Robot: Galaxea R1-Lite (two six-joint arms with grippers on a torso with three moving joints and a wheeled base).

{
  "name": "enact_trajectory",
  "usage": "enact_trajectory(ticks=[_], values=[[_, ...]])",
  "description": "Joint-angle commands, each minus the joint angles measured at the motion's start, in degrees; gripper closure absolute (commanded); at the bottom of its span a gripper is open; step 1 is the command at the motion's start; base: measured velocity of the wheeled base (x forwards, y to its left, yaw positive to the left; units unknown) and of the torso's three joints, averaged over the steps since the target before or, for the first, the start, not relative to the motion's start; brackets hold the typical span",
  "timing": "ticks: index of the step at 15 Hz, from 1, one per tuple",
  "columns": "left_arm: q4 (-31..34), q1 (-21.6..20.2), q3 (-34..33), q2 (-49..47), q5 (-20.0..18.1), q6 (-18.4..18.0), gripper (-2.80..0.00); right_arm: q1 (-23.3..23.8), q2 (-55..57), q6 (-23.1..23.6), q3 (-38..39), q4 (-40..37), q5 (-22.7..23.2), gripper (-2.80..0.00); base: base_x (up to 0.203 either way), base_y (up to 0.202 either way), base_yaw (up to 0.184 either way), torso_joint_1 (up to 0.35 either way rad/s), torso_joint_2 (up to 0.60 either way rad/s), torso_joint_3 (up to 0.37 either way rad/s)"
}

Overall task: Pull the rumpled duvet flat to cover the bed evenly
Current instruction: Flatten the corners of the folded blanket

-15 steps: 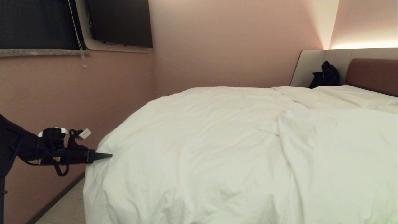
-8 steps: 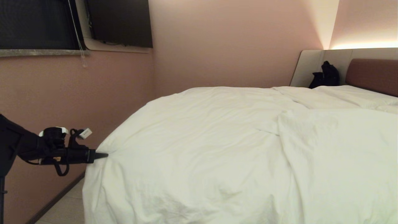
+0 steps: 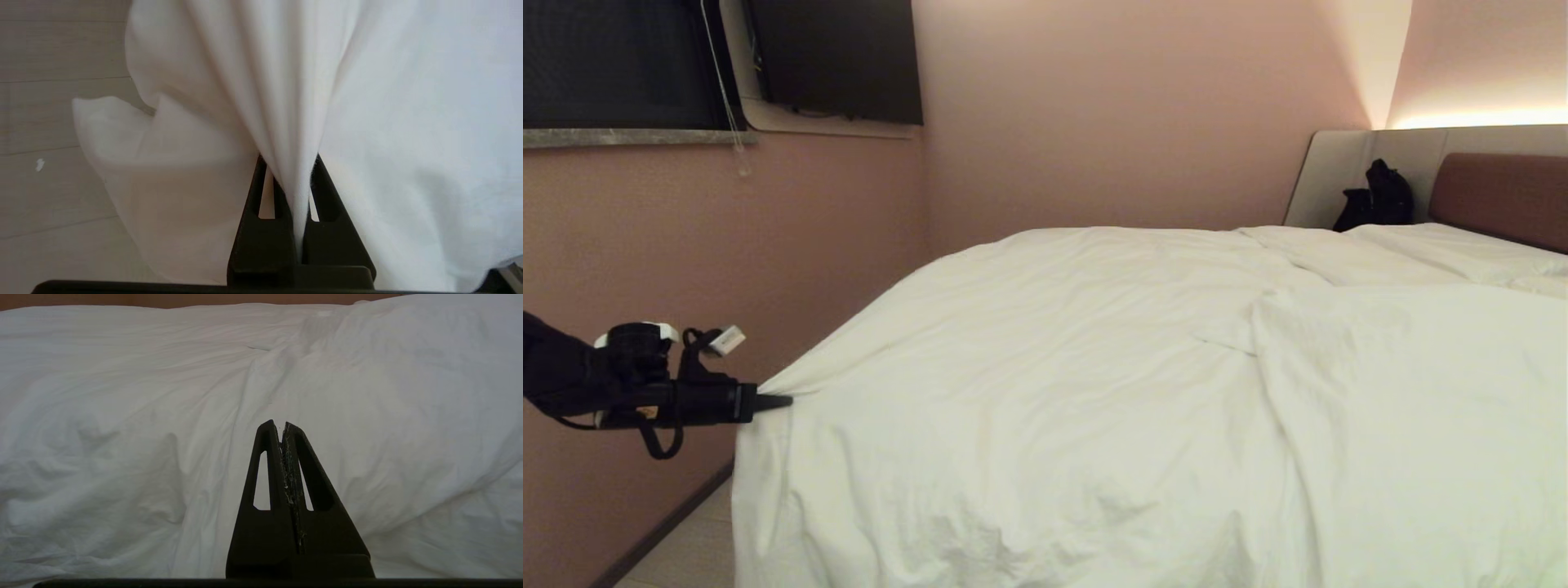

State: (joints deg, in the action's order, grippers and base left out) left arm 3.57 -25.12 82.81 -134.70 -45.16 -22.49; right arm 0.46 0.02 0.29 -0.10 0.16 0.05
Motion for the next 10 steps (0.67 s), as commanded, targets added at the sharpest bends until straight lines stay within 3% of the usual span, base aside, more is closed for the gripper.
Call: enact_trajectory(ticks=[1, 4, 5, 7, 10], values=[[0.19, -0.81, -2.46, 7.35, 0.68, 0.57, 0.0, 0.06, -0.02, 0.06, 0.01, 0.02, 0.04, 0.0, 0.0, 0.0, 0.0, 0.0, 0.0, 0.0], [0.28, -2.23, -4.79, 15.73, 4.68, 6.09, 0.0, -0.02, -0.02, 0.06, 0.01, 0.02, 0.04, 0.0, 0.0, 0.0, 0.0, 0.0, 0.0, 0.0], [0.29, -2.46, -4.77, 17.2, 8.56, 6.86, 0.0, -0.02, -0.02, -0.03, -0.08, 0.02, 0.04, 0.0, 0.0, 0.0, 0.0, 0.0, 0.0, 0.0], [0.21, -2.82, -4.33, 18.69, 12.09, 7.21, 0.0, 0.05, -0.02, 0.06, 0.01, 0.02, 0.06, 0.0, 0.0, 0.0, 0.0, 0.0, 0.0, 0.0], [0.11, -2.83, -4.41, 17.68, 12.2, 7.1, 0.0, -0.02, -0.02, 0.01, 0.01, 0.02, 0.04, 0.0, 0.0, 0.0, 0.0, 0.0, 0.0, 0.0]])
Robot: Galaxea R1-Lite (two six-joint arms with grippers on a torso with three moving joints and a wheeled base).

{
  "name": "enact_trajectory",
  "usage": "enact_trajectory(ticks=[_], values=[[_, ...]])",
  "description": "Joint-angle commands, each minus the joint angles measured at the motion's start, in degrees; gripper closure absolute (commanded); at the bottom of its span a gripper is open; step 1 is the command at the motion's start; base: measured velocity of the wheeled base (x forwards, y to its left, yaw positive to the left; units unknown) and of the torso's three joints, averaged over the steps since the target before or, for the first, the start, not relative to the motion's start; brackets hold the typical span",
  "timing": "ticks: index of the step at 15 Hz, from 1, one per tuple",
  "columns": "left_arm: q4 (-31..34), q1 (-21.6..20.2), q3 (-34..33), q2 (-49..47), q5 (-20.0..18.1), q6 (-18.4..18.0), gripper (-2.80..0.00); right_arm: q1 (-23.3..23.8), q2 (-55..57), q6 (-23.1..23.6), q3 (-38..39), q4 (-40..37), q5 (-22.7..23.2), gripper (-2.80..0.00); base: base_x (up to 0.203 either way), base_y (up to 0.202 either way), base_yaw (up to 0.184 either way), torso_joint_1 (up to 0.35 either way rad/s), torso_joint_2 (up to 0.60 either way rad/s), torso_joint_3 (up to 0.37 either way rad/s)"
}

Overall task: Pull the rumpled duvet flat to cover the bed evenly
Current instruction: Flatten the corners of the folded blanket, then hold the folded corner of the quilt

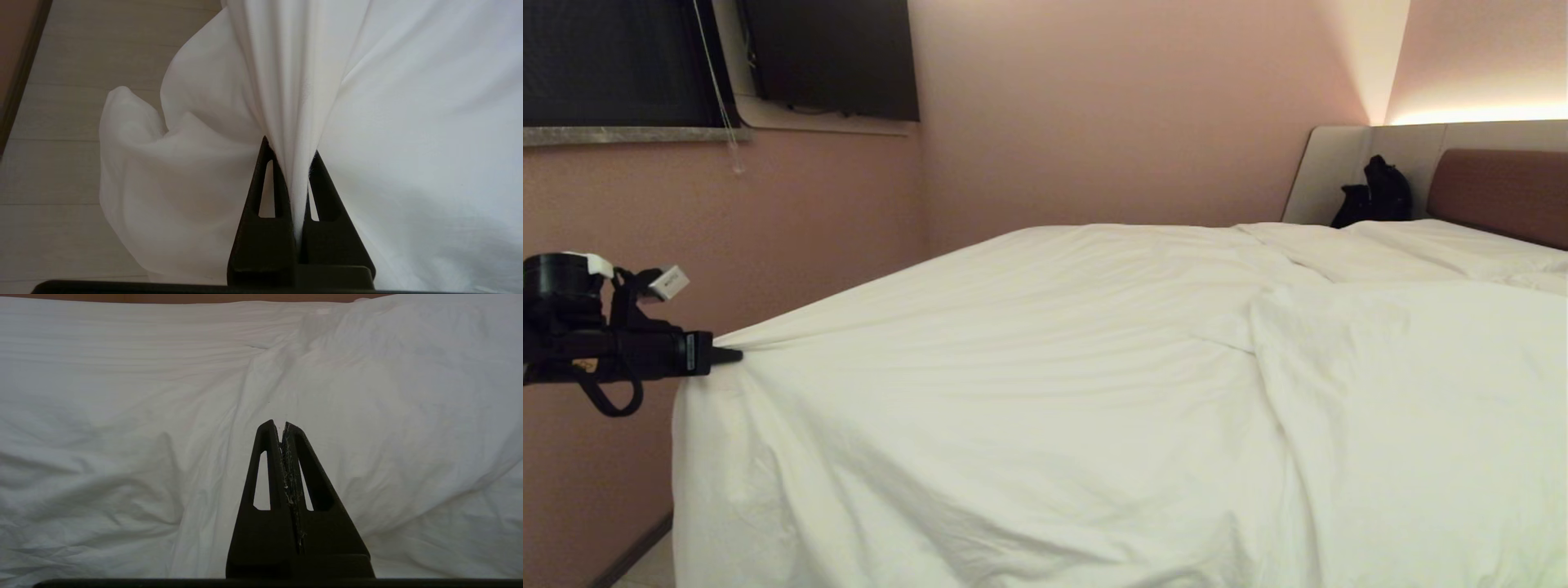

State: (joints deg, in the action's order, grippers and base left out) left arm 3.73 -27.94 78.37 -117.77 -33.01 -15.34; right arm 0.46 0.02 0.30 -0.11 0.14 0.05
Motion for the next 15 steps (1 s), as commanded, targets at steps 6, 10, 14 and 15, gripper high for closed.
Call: enact_trajectory(ticks=[6, 10, 14, 15], values=[[-0.83, 0.08, -0.06, -4.48, -0.21, -0.57, 0.0, -0.02, -0.02, 0.05, 0.02, 0.03, 0.04, 0.0, 0.0, 0.0, 0.0, 0.0, 0.0, 0.0], [-0.75, 0.08, -0.97, -5.04, -0.77, -0.28, -2.8, 0.0, -0.02, -0.02, 0.02, 0.03, 0.04, 0.0, 0.0, 0.0, 0.0, 0.0, 0.0, 0.0], [-0.84, 0.08, -2.31, -0.76, -4.87, 0.3, -2.8, 0.06, -0.02, 0.05, 0.02, 0.03, 0.04, 0.0, 0.0, 0.0, 0.0, 0.0, 0.0, 0.0], [-0.87, 0.08, -2.97, 0.61, -5.12, 0.41, -2.8, 0.06, -0.02, 0.05, 0.02, 0.03, 0.04, 0.0, 0.0, 0.0, 0.0, 0.0, 0.0, 0.0]])
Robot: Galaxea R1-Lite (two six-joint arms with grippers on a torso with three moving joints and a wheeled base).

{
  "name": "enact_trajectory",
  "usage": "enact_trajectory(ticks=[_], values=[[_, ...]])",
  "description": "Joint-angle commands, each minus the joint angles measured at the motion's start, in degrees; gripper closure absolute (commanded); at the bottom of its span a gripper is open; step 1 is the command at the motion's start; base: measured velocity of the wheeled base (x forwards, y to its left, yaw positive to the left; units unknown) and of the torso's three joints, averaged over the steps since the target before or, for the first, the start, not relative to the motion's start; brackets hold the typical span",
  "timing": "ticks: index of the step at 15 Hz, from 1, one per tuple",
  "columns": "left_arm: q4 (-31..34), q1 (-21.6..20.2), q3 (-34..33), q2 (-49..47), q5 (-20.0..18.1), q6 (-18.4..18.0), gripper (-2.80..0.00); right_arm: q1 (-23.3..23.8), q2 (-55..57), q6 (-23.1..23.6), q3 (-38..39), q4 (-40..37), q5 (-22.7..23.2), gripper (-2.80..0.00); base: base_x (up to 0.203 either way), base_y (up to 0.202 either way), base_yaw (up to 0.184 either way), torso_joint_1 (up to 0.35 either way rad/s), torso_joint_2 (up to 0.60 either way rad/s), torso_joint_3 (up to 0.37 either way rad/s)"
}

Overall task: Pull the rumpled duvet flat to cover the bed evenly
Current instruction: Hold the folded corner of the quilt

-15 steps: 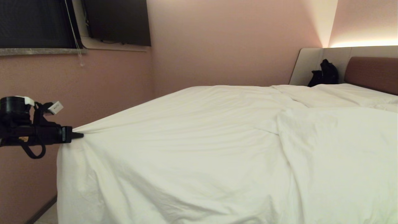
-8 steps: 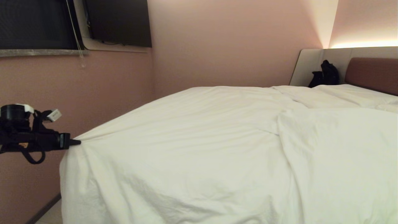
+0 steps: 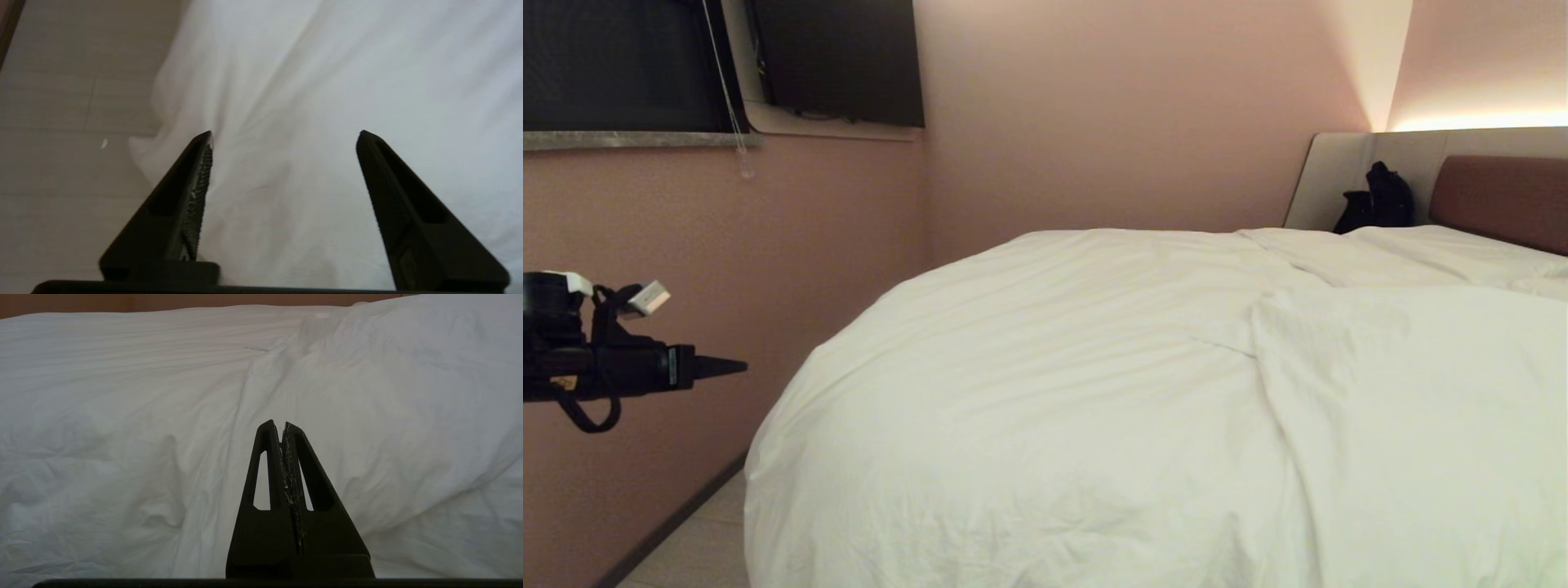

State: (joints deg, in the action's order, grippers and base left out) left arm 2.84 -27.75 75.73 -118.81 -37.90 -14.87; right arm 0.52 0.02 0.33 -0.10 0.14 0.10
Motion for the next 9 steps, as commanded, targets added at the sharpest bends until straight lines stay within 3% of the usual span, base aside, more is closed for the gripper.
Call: enact_trajectory(ticks=[1, 3, 6, 9], values=[[-0.01, -0.11, -1.03, 3.52, -0.48, 0.05, -2.8, 0.0, -0.02, 0.02, 0.01, 0.03, -0.01, 0.0, 0.0, 0.0, 0.0, 0.0, 0.0, 0.0], [-0.06, -0.15, -2.22, 7.45, -0.67, 1.1, -2.8, -0.08, -0.02, 0.02, 0.01, 0.03, -0.01, 0.0, 0.0, 0.0, 0.0, 0.0, 0.0, 0.0], [-0.06, -0.54, -3.96, 21.49, -0.76, 4.23, -2.8, 0.0, -0.02, 0.02, 0.01, 0.03, -0.01, 0.0, 0.0, 0.0, 0.0, 0.0, 0.0, 0.0], [0.26, -0.71, -4.62, 35.85, 0.08, 11.44, -2.8, -0.03, -0.02, 0.02, 0.01, 0.03, -0.01, 0.0, 0.0, 0.0, 0.0, 0.0, 0.0, 0.0]])
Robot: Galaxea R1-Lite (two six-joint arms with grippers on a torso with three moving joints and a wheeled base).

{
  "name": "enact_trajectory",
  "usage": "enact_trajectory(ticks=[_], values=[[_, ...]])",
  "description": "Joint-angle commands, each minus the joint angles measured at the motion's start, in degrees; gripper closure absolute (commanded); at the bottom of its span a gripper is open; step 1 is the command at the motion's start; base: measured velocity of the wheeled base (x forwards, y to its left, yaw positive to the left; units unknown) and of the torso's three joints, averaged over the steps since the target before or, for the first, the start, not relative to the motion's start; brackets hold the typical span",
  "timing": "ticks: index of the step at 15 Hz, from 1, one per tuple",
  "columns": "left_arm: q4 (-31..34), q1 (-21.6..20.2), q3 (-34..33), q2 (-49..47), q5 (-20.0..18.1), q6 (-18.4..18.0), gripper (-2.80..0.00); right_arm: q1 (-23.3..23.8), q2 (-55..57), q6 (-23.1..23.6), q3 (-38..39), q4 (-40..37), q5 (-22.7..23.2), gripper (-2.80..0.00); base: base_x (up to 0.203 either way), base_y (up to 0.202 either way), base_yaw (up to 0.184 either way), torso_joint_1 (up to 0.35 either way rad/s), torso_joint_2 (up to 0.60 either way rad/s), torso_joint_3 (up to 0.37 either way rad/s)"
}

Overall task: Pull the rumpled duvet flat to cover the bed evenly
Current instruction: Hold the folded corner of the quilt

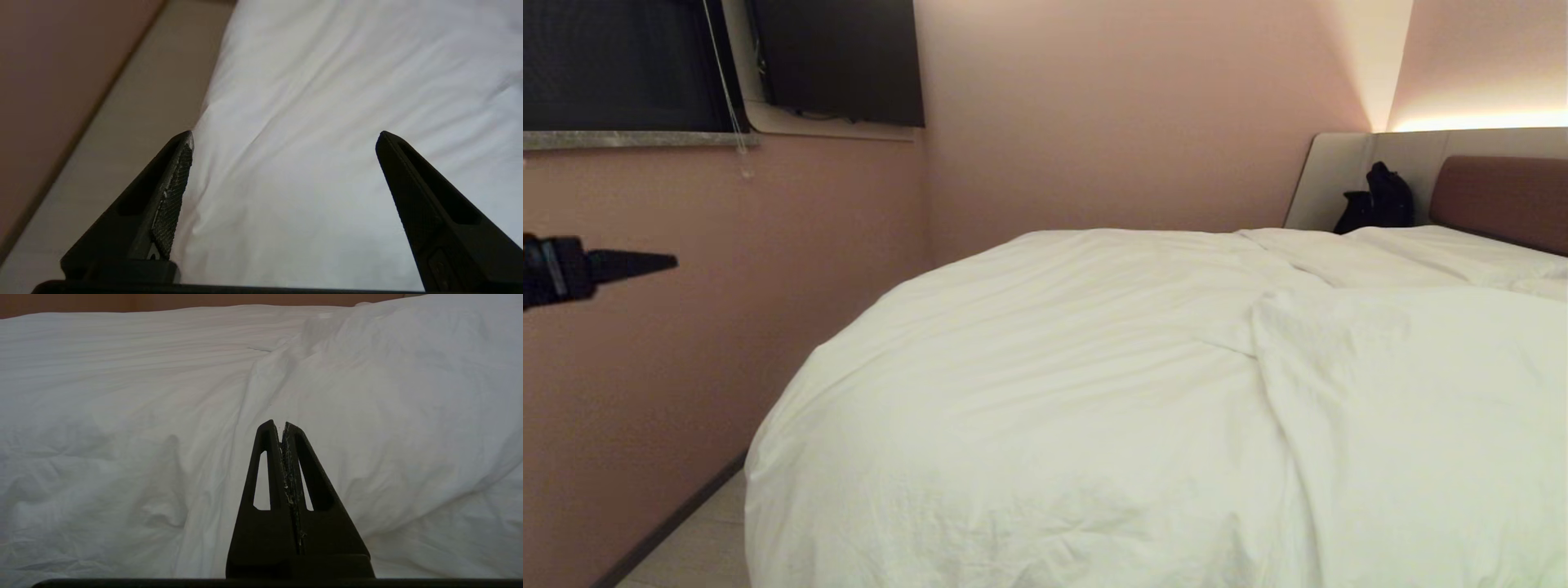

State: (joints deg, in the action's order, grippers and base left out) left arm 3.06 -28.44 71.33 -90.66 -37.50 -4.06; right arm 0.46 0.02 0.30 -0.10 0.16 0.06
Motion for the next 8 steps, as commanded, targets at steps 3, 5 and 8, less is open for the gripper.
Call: enact_trajectory(ticks=[3, 5, 8], values=[[0.52, -0.09, -4.04, 22.15, 3.52, 7.07, -2.8, 0.03, -0.02, 0.0, 0.01, 0.02, 0.07, 0.0, 0.0, 0.0, 0.0, 0.0, 0.0, 0.0], [0.68, -0.11, -8.01, 30.21, 6.31, 8.88, -2.8, 0.06, -0.02, -0.04, 0.01, 0.02, 0.03, 0.0, 0.0, 0.0, 0.0, 0.0, 0.0, 0.0], [0.84, -0.12, -14.37, 42.12, 8.24, 9.8, -2.8, 0.06, -0.02, 0.05, 0.01, 0.02, 0.03, 0.0, 0.0, 0.0, 0.0, 0.0, 0.0, 0.0]])
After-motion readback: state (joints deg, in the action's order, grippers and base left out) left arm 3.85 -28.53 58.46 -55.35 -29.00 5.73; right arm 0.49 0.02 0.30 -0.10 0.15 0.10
